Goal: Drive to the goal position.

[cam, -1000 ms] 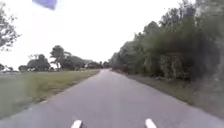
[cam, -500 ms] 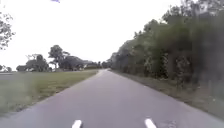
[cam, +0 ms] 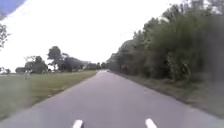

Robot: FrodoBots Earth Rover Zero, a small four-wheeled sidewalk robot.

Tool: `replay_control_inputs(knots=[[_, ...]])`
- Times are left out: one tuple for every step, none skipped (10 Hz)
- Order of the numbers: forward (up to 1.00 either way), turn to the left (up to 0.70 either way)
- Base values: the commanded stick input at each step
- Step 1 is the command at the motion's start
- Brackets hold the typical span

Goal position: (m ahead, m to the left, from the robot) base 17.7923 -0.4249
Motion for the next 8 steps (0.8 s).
replay_control_inputs(knots=[[0.83, 0.06], [0.83, 0.06], [0.83, 0.06], [0.83, 0.06], [0.83, 0.06], [0.83, 0.06], [0.83, 0.06], [0.83, 0.06]])
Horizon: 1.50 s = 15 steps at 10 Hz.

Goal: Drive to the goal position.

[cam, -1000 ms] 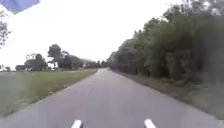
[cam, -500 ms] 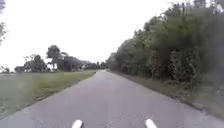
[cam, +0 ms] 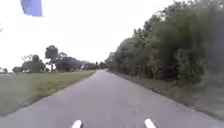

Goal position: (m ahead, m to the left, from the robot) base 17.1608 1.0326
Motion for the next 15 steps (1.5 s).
replay_control_inputs(knots=[[0.83, 0.06], [0.83, 0.06], [0.83, 0.06], [0.83, 0.06], [0.83, 0.06], [0.83, 0.06], [0.83, 0.06], [0.83, 0.06], [0.83, 0.3], [0.83, 0.33], [0.83, 0.33], [0.83, 0.33], [0.83, 0.23], [0.83, 0.04], [0.83, 0.03]])
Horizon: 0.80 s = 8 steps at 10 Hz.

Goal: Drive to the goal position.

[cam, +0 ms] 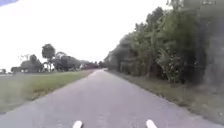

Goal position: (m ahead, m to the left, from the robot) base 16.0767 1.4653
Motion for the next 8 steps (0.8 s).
replay_control_inputs(knots=[[0.83, 0.03], [0.83, 0.03], [0.83, 0.03], [0.83, 0.03], [0.83, 0.03], [0.83, 0.03], [0.83, 0.03], [0.83, 0.03]])
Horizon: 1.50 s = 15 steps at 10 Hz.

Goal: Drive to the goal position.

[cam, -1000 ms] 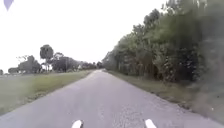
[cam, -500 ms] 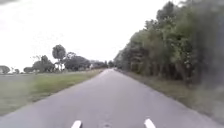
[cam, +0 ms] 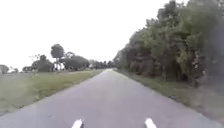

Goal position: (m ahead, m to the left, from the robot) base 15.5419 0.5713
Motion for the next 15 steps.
replay_control_inputs(knots=[[0.83, 0.03], [0.83, 0.03], [0.83, 0.03], [0.83, 0.03], [0.83, 0.03], [0.83, 0.03], [0.83, 0.03], [0.83, 0.03], [0.83, 0.03], [0.83, 0.03], [0.83, 0.03], [0.83, 0.03], [0.83, 0.03], [0.83, 0.03], [0.83, 0.03]])
